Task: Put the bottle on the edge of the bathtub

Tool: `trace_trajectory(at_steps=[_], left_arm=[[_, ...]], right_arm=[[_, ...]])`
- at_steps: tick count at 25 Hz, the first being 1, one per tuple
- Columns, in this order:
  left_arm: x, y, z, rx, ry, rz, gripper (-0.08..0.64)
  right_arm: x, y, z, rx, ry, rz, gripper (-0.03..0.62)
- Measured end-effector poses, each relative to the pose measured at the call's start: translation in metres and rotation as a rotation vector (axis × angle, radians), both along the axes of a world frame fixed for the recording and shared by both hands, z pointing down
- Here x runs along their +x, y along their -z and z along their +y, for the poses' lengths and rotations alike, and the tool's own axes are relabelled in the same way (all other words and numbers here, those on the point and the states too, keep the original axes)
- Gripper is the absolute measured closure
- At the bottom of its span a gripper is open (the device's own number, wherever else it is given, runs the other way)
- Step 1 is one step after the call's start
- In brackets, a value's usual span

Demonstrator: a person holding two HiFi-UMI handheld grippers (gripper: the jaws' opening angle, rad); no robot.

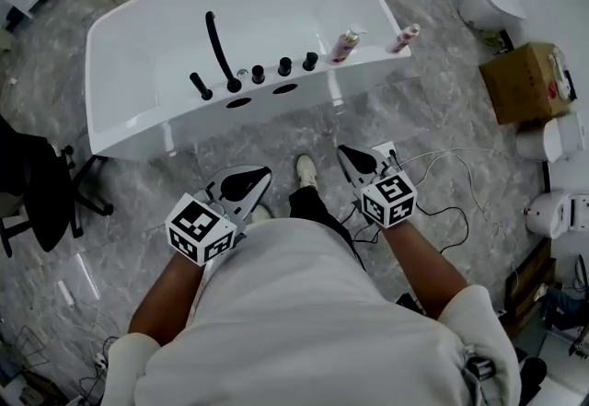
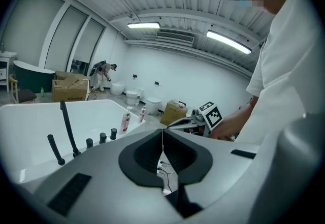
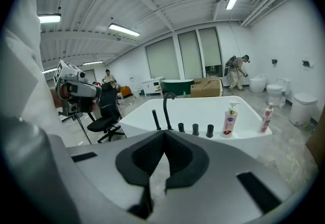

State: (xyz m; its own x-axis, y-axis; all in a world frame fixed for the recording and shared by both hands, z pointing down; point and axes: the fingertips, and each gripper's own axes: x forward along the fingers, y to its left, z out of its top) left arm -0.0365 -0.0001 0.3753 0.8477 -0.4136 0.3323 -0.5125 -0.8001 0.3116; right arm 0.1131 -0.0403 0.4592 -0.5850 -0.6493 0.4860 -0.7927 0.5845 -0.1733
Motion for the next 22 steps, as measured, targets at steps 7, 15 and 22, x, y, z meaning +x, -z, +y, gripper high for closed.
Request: trace_trajectory(at_steps=[7, 15, 22], left_arm=[[-0.018, 0.002, 0.030, 0.002, -0.007, 0.024, 0.540], [-0.029, 0.001, 0.052, 0.004, 0.006, 0.031, 0.540], [-0.040, -0.001, 0.064, 0.001, 0.027, 0.024, 0.540]], right_arm=[[-0.021, 0.018, 0.040, 0.034, -0.012, -0.016, 0.584], [-0.035, 0.027, 0.059, 0.052, 0.020, -0.028, 0.584], [-0.047, 0.031, 0.068, 0.066, 0.045, -0.030, 0.584]])
